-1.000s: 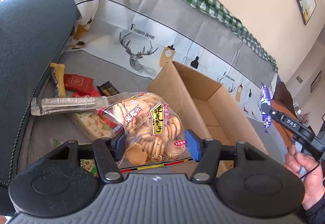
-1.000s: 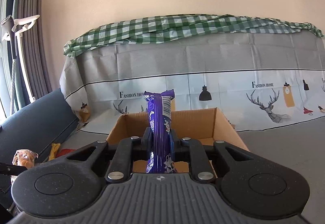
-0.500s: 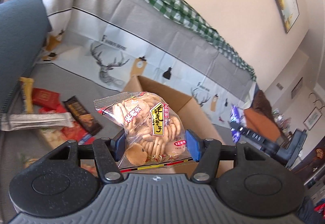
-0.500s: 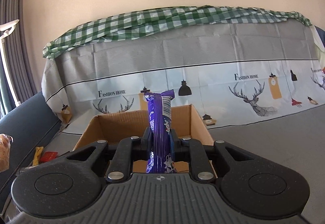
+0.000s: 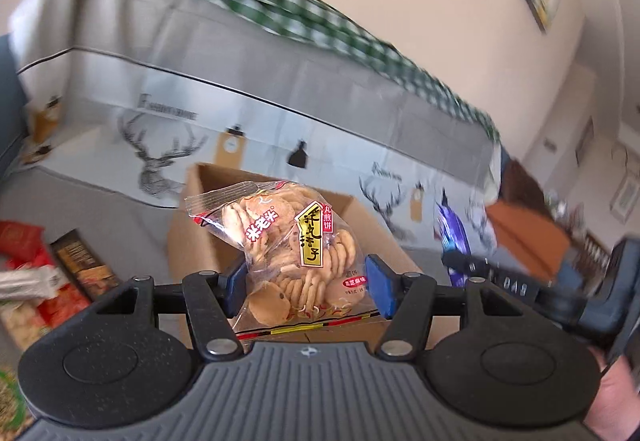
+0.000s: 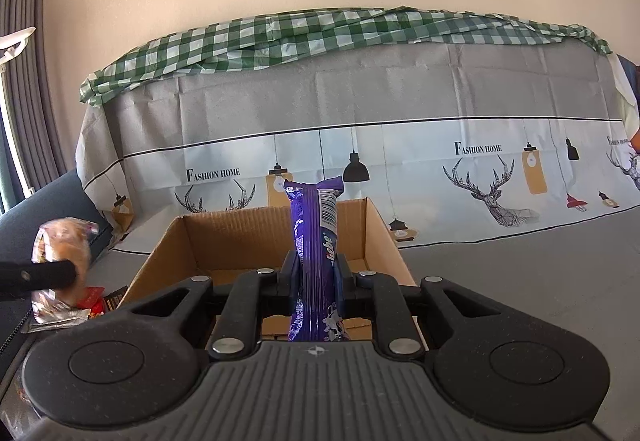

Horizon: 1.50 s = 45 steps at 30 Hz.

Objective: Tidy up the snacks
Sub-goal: 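Lower both held snacks into the cardboard box and open both grippers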

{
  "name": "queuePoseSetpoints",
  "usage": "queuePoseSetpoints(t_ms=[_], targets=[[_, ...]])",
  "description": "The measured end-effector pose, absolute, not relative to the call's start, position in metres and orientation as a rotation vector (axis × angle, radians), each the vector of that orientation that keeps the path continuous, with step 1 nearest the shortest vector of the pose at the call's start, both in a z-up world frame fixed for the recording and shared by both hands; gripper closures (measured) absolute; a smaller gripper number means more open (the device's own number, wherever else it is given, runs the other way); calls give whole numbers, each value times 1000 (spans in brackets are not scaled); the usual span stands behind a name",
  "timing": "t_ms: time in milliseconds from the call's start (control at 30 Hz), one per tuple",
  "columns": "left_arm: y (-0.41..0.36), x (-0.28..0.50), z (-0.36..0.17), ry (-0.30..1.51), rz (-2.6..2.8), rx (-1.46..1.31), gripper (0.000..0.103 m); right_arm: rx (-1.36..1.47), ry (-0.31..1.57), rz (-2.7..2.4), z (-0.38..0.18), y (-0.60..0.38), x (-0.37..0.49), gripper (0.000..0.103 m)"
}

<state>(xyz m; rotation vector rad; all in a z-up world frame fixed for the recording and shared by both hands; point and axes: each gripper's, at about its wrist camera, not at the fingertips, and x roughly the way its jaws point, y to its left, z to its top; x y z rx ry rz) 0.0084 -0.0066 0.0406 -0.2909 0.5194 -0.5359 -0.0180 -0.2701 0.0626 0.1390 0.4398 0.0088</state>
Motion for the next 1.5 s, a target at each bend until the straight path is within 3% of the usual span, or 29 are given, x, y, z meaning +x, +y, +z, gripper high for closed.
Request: queuePoseSetpoints(t_ms=[1500], targets=[[-51,22,23,574,-614,-323,37,51,483,22,58,-245,-4,86]])
